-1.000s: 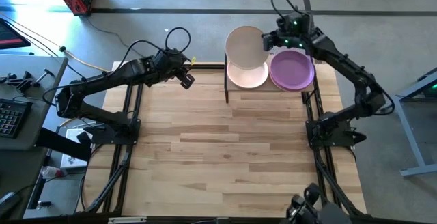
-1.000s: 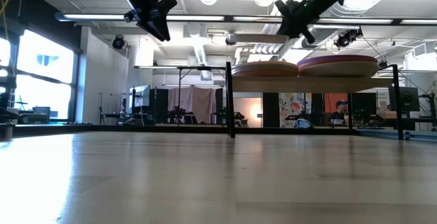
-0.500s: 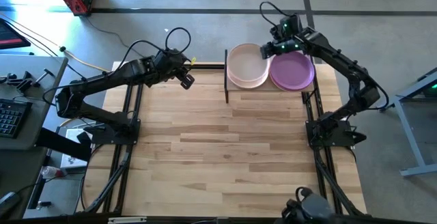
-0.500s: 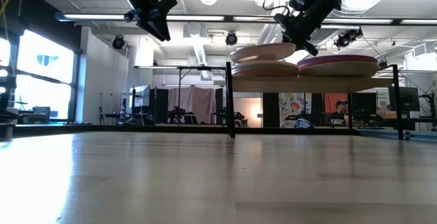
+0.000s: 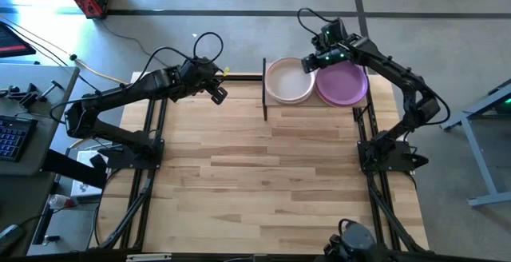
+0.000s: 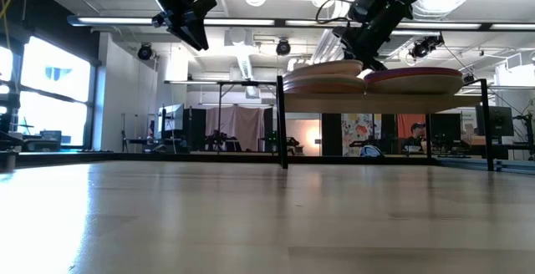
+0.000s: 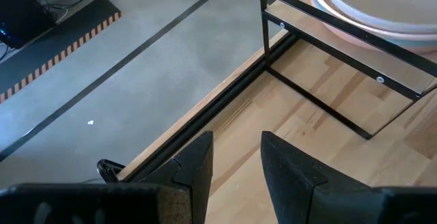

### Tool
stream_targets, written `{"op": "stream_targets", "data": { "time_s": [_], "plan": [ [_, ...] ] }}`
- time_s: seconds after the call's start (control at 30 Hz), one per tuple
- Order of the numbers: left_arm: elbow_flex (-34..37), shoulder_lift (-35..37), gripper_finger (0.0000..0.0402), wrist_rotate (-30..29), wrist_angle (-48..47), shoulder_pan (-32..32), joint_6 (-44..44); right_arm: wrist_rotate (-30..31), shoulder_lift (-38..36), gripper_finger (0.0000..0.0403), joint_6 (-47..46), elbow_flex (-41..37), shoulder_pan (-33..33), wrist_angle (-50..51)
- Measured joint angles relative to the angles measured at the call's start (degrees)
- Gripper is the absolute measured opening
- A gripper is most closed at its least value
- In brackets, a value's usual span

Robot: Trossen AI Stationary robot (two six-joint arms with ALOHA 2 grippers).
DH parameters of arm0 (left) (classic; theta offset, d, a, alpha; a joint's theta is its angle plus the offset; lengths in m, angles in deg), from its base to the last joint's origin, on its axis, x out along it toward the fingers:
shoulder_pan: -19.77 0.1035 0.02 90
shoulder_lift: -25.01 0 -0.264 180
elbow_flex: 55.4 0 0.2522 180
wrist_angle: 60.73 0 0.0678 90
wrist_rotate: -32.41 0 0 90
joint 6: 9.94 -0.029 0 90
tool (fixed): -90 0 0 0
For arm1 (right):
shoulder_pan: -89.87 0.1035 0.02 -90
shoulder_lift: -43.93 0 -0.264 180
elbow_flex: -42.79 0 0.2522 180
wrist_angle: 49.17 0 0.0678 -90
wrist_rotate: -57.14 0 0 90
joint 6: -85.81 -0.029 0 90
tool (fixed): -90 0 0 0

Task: Place and stack plates onto a shelf
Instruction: Stack the gray plate on top of the light orange plate on the shelf

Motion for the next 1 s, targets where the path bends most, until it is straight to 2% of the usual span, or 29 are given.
{"op": "stream_targets", "data": {
  "time_s": [1.0],
  "plan": [
    [0.00, -0.02, 0.0111, 0.00, 0.01, 0.00, 0.01, 0.46, 0.75, 0.0001, -1.92, -0.02, 0.03, 0.83]
  ]
}}
